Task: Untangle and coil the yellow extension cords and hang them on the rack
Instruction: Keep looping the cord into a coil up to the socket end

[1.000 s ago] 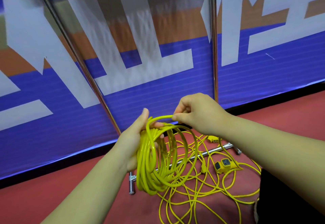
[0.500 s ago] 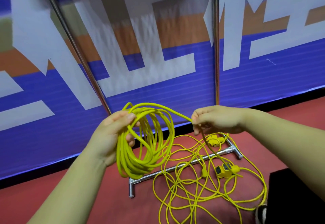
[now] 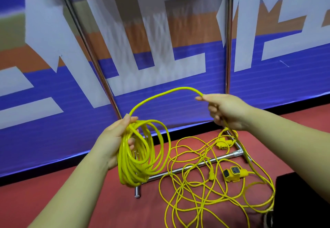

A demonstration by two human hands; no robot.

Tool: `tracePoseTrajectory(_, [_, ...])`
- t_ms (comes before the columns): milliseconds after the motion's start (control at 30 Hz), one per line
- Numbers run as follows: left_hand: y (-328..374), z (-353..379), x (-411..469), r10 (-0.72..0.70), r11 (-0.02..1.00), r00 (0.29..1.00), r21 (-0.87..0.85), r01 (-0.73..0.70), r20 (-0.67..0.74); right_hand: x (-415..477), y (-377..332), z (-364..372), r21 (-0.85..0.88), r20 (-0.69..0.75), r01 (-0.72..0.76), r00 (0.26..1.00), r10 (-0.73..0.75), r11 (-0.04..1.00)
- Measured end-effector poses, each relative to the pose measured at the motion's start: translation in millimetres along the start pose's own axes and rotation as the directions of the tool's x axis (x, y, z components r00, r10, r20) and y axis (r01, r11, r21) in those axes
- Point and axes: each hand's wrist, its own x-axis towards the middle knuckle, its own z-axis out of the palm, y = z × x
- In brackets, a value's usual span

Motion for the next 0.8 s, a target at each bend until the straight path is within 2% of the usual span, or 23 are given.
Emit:
tracePoseTrajectory(100, [-14, -7, 7, -0.052, 0.997, 0.994, 0.046, 0.056, -0.091, -6, -13, 7, 0.265, 0.008, -0.045, 0.999, 0.044, 0.963])
tracePoseTrajectory(200, [-24, -14, 13, -0.044, 0.997, 0.980, 0.058, 0.057, -0.193, -12, -14, 9, 0.297, 0.089, -0.099, 0.993, 0.075, 0.950])
tracePoseTrajectory(267, [-27, -20, 16, -0.034, 0.997, 0.963, 0.064, 0.053, -0.267, -15, -13, 9, 0.175, 0.163, -0.147, 0.979, 0.119, 0.973])
tracePoseTrajectory(367, [-28, -26, 19, -0.007, 0.999, 0.946, 0.037, 0.020, -0.323, -19, -9, 9, -0.242, 0.192, -0.164, 0.958, 0.213, 0.956])
tracePoseTrajectory(400, [-27, -27, 20, 0.012, 0.999, 0.943, 0.033, -0.001, -0.331, -21, -7, 8, -0.439, 0.166, -0.128, 0.961, 0.221, 0.889])
tracePoseTrajectory(433, [-26, -28, 20, 0.032, 0.999, 0.941, 0.032, -0.023, -0.336, -21, -4, 8, -0.651, 0.141, -0.068, 0.968, 0.208, 0.756])
tracePoseTrajectory(467, [-26, -28, 20, 0.053, 0.999, 0.940, 0.031, -0.045, -0.337, -21, -2, 8, -0.836, 0.116, -0.009, 0.975, 0.192, 0.548])
tracePoseTrajectory(500, [-24, -28, 19, 0.073, 0.997, 0.941, 0.032, -0.066, -0.331, -21, -1, 10, -0.951, 0.085, 0.025, 0.980, 0.180, 0.309])
tracePoseTrajectory(533, [-22, -26, 19, 0.096, 0.995, 0.943, 0.035, -0.090, -0.319, -21, 1, 13, -0.995, 0.050, 0.035, 0.986, 0.159, 0.093])
tracePoseTrajectory(567, [-20, -24, 17, 0.122, 0.993, 0.946, 0.039, -0.116, -0.300, -19, 3, 16, -0.997, 0.025, 0.034, 0.992, 0.122, -0.067])
tracePoseTrajectory(600, [-18, -21, 15, 0.145, 0.989, 0.949, 0.039, -0.140, -0.280, -17, 7, 18, -0.988, 0.007, 0.020, 0.997, 0.083, -0.150])
tracePoseTrajectory(633, [-15, -18, 13, 0.165, 0.986, 0.952, 0.033, -0.162, -0.258, -16, 9, 19, -0.988, -0.017, -0.011, 0.999, 0.038, -0.156])
tracePoseTrajectory(733, [-8, -6, 6, 0.212, 0.977, 0.960, 0.012, -0.213, -0.183, -11, 13, 14, -0.991, -0.132, -0.135, 0.984, -0.115, -0.019])
tracePoseTrajectory(800, [-2, 4, -1, 0.230, 0.973, 0.966, -0.004, -0.232, -0.120, -7, 13, 10, -0.984, -0.178, -0.168, 0.960, -0.217, 0.063])
